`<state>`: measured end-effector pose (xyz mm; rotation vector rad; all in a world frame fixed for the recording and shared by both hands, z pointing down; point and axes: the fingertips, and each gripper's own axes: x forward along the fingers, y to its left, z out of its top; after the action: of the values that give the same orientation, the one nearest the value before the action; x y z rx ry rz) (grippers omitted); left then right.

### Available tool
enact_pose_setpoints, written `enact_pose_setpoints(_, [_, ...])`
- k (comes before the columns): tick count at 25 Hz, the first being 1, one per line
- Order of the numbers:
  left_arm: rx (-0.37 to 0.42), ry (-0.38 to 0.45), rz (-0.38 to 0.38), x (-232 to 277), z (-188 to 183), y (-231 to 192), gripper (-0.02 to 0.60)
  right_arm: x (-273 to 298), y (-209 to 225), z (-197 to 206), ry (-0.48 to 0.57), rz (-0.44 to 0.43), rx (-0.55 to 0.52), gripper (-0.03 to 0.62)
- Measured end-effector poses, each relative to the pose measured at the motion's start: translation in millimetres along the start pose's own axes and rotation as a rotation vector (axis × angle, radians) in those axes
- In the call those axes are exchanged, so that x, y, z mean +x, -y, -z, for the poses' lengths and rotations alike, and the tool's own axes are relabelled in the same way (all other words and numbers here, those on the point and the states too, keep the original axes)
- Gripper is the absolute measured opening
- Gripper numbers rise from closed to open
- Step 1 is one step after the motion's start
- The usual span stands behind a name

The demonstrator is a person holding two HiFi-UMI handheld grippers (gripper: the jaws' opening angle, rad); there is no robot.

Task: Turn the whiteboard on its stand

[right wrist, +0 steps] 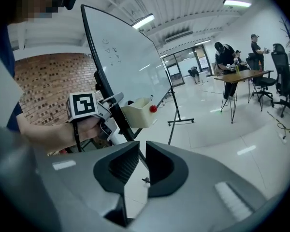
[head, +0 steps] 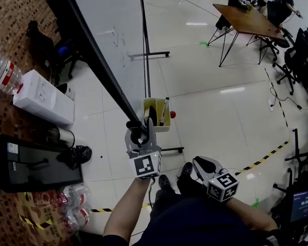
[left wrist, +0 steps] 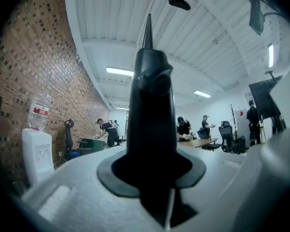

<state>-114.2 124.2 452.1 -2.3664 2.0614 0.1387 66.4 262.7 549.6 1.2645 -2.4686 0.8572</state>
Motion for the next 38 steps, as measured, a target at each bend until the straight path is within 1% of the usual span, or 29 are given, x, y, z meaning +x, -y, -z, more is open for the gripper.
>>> enact_pose_setpoints(3, [-0.002, -0.005, -0.013, -18, 1, 2, 0.135, -12, -5, -7, 0.013, 0.029, 0.018, 0.046])
enact_pose_setpoints(6, [0.012, -0.003, -0.019, -30, -4, 6, 0.134, -25, 0, -7, 0.005, 0.037, -0.007, 0.046])
enact_pose_setpoints(8, [0.018, -0.027, -0.022, -37, -6, 12, 0.132, -34, 6, -9, 0.0, 0.04, -0.007, 0.046])
enact_pose_setpoints(10, [0.023, -0.049, -0.027, -46, -8, 16, 0.129, -41, 5, -10, 0.003, 0.022, 0.001, 0.046])
enact_pose_setpoints(14, [0.029, -0.065, -0.039, -74, -8, 15, 0.127, -57, 8, 14, 0.01, -0.036, -0.009, 0.046])
enact_pose_setpoints(18, [0.048, -0.112, -0.085, -100, 1, 10, 0.126, -84, 25, 28, 0.042, -0.055, 0.04, 0.046])
enact_pose_setpoints(22, [0.068, -0.122, -0.108, -119, 6, 11, 0.126, -100, 32, 42, 0.044, -0.096, 0.079, 0.046])
enact_pose_setpoints(25, [0.075, -0.137, -0.111, -132, 7, 14, 0.126, -103, 24, 43, 0.043, -0.136, 0.067, 0.046])
enact_pose_setpoints(27, [0.073, -0.144, -0.103, -141, 10, 19, 0.126, -106, 20, 45, 0.042, -0.146, 0.056, 0.046])
enact_pose_setpoints(29, [0.071, -0.141, -0.094, -148, 10, 23, 0.126, -107, 16, 45, 0.039, -0.148, 0.051, 0.046])
enact_pose_setpoints(34, [0.072, -0.129, -0.074, -177, 5, 25, 0.126, -102, -11, 53, 0.033, -0.133, 0.04, 0.046])
enact_pose_setpoints(38, [0.055, -0.123, -0.075, -205, 8, 38, 0.126, -104, -28, 71, 0.045, -0.121, -0.02, 0.046])
